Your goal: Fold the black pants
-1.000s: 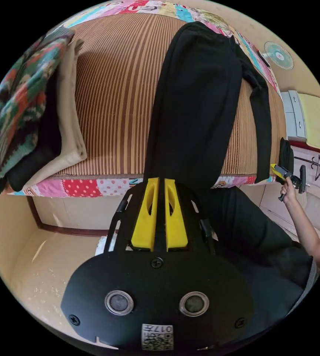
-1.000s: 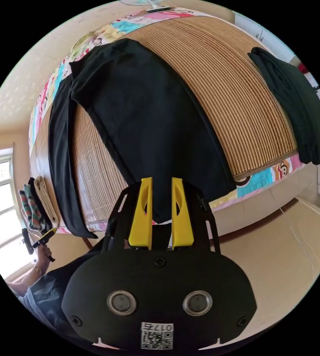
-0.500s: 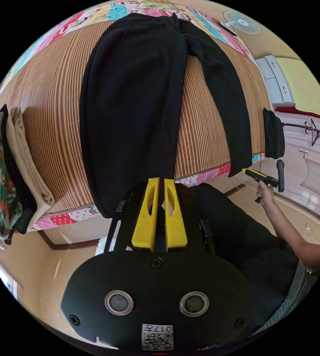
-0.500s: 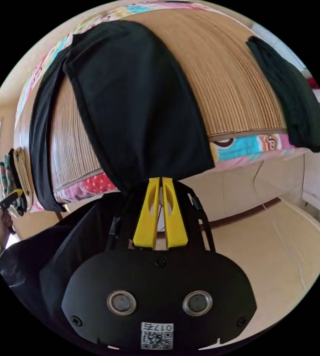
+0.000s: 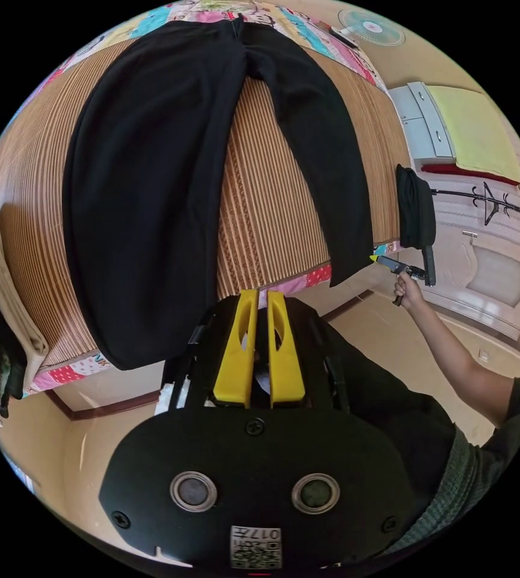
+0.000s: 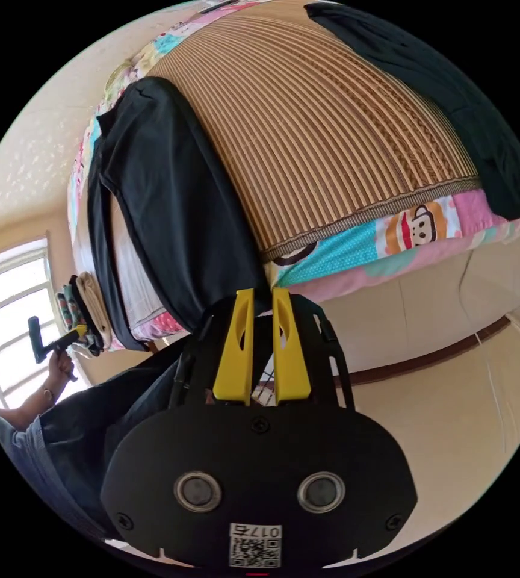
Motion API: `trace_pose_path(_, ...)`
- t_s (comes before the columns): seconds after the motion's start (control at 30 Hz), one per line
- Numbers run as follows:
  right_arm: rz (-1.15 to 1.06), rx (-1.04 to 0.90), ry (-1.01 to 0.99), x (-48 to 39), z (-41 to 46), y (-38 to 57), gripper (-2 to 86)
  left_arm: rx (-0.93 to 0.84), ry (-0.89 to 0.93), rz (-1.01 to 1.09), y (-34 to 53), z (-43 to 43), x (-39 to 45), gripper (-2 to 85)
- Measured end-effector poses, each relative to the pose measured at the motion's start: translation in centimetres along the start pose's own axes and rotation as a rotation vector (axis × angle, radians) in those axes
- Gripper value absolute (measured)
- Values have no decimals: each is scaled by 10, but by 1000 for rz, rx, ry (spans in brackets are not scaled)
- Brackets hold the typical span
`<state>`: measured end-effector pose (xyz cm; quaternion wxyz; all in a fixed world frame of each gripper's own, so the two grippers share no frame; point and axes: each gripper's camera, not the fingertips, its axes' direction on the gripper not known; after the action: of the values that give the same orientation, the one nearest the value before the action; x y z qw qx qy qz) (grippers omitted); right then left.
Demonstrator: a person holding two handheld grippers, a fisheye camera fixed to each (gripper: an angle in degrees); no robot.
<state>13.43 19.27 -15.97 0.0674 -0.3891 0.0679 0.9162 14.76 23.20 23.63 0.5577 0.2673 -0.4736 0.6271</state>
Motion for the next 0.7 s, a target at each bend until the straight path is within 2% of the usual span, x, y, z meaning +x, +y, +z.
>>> trace_pose_path(0.07, 32, 64, -141, 3, -33, 19, 23, 8, 18, 21, -1, 1, 7, 23)
trace_pose_path(0.1, -55, 98, -316, -3, -55, 32, 17, 22, 40, 37, -2, -1, 14, 25)
trace_pose_path(0.17, -184, 189, -523, -22, -88, 56, 13, 62, 74, 86, -4, -9, 31, 31)
trace_pose_path(0.23, -257, 228, -608, -44, -110, 75, 12, 110, 114, 164, -9, -20, 59, 43)
trace_pose_path(0.27, -297, 213, -602, -60, -118, 82, 13, 118, 131, 183, -11, -22, 66, 46)
trace_pose_path(0.33, -263, 181, -449, -74, -121, 83, 19, 138, 192, 255, -20, -26, 94, 51)
trace_pose_path(0.4, -110, 137, -201, -59, -106, 69, 46, 153, 194, 292, -27, -26, 109, 52)
trace_pose_path(0.47, -34, 84, -106, -38, -88, 51, 80, 172, 184, 321, -31, -25, 118, 51)
trace_pose_path(0.6, -42, -47, 117, -5, -47, 7, 109, 171, 156, 301, -32, -15, 109, 53)
trace_pose_path(0.7, -27, -193, 126, 23, -13, -10, 115, 134, 140, 235, -26, 1, 86, 52)
